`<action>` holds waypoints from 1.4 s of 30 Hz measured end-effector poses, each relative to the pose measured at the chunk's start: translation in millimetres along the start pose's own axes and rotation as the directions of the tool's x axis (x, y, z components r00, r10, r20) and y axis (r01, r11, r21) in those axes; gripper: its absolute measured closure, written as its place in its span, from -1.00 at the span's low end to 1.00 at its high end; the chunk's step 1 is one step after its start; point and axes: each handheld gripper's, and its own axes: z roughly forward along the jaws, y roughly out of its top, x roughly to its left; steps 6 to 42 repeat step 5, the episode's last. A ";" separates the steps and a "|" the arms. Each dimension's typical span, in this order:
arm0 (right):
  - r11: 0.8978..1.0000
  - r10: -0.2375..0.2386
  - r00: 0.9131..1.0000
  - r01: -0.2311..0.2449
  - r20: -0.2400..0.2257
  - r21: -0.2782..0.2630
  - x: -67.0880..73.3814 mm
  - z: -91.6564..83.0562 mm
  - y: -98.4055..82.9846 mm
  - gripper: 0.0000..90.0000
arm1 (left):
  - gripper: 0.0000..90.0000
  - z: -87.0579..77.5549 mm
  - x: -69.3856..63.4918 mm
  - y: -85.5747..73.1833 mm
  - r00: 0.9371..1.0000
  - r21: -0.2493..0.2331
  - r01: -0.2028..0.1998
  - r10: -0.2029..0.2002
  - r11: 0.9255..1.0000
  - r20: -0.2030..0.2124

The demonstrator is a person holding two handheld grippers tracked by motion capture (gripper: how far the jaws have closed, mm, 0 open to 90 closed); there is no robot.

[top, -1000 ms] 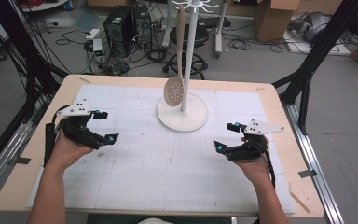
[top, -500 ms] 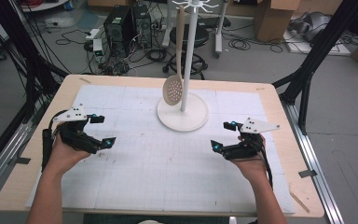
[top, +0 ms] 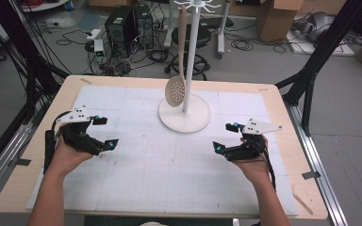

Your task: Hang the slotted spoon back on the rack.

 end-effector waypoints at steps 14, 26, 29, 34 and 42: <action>1.000 -0.002 1.000 0.002 -0.001 0.004 0.3 1.7 -0.1 -0.77 | -0.96 1.0 0.7 -0.6 1.000 0.007 0.001 -0.001 1.000 -0.004; 1.000 -0.002 1.000 0.002 -0.001 0.004 0.3 1.7 -0.1 -0.77 | -0.96 1.0 0.7 -0.6 1.000 0.007 0.001 -0.001 1.000 -0.004; 1.000 -0.002 1.000 0.002 -0.001 0.004 0.3 1.7 -0.1 -0.77 | -0.96 1.0 0.7 -0.6 1.000 0.007 0.001 -0.001 1.000 -0.004; 1.000 -0.002 1.000 0.002 -0.001 0.004 0.3 1.7 -0.1 -0.77 | -0.96 1.0 0.7 -0.6 1.000 0.007 0.001 -0.001 1.000 -0.004; 1.000 -0.002 1.000 0.002 -0.001 0.004 0.3 1.7 -0.1 -0.77 | -0.96 1.0 0.7 -0.6 1.000 0.007 0.001 -0.001 1.000 -0.004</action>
